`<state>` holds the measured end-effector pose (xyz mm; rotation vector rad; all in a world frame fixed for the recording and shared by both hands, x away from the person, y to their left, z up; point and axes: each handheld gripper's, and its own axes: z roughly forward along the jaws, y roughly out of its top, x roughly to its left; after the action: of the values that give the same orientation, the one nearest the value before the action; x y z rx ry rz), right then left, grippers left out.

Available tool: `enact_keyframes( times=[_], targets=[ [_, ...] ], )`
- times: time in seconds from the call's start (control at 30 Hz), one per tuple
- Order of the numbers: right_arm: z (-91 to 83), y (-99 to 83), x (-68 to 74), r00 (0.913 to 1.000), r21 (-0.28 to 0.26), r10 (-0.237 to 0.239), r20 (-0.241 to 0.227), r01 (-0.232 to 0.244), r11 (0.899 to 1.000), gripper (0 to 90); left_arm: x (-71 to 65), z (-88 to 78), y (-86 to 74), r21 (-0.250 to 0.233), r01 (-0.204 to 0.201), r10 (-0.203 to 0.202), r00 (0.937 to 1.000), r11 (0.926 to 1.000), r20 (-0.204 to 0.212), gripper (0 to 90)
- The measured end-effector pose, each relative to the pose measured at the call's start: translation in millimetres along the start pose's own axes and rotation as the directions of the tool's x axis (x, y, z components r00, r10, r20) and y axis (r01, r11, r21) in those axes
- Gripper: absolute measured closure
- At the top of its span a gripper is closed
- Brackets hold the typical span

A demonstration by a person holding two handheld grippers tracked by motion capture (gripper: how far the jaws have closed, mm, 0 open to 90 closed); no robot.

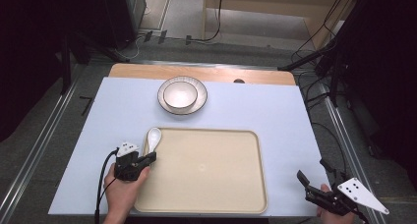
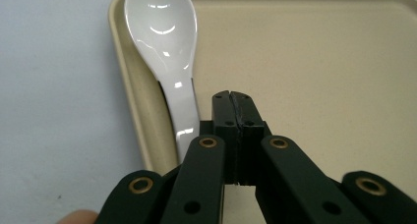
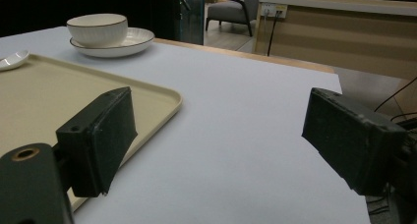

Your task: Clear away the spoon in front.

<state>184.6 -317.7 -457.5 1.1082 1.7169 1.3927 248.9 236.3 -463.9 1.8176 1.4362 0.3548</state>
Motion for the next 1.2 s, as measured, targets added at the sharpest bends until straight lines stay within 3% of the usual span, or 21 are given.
enact_keyframes(
  times=[0.13,0.17,0.2,0.23,0.27,0.3,0.43,0.47,0.6,0.8,1.2],
  targets=[
    [0.2,-0.1,0.0,1.0,0.002,0.0,0.0,0.0,1.0,13.3,2.6,-2.7,1.1,-0.031,0.025,-0.024,0.999,0.9992,0.037,89.6],
    [0.6,-0.3,-0.1,1.0,0.003,-0.002,-0.002,0.002,1.0,13.3,2.5,-5.9,1.9,-0.067,0.025,-0.021,0.9978,0.9975,0.063,78.9],
    [0.8,-0.3,0.0,1.0,0.002,-0.002,-0.002,0.002,1.0,13.3,2.1,-8.6,2.8,-0.089,0.018,-0.012,0.9973,0.9959,0.072,74.9],
    [0.8,-0.3,0.0,1.0,0.002,-0.002,-0.002,0.002,1.0,13.3,2.1,-8.6,2.8,-0.089,0.018,-0.012,0.9973,0.9959,0.072,68.1],
    [0.9,-0.3,0.1,1.0,0.003,-0.002,-0.002,0.002,1.0,13.3,1.3,-10.8,3.7,-0.106,0.018,-0.01,0.9968,0.9942,0.079,68.1],
    [0.9,-0.3,0.3,1.0,0.004,-0.002,-0.002,0.002,1.0,13.4,1.0,-14.4,5.9,-0.131,0.006,0.006,0.9954,0.9914,0.095,56.4],
    [0.2,-0.4,-0.4,1.0,0.003,-0.001,-0.002,0.001,1.0,13.3,0.5,-18.5,10.0,-0.139,-0.008,0.02,0.9962,0.9902,0.085,20.1],
    [0.2,-0.4,-0.4,1.0,0.003,-0.001,-0.002,0.001,1.0,13.3,0.7,-19.5,10.9,-0.139,-0.013,0.025,0.9961,0.9903,0.085,20.1],
    [-0.3,-0.2,-0.3,1.0,0.002,0.002,-0.001,-0.002,1.0,13.3,3.3,-24.4,12.4,-0.154,-0.043,0.057,0.9942,0.9871,0.091,0.1],
    [-0.5,0.0,-0.6,1.0,-0.002,0.0,0.001,0.0,1.0,13.3,10.2,-35.4,13.8,-0.206,-0.056,0.077,0.9921,0.977,0.099,0.0],
    [-0.9,0.3,-0.9,1.0,-0.002,0.001,0.003,-0.001,1.0,13.3,28.9,-52.2,13.2,-0.223,-0.063,0.076,0.996,0.9728,0.047,0.0]
  ],
)
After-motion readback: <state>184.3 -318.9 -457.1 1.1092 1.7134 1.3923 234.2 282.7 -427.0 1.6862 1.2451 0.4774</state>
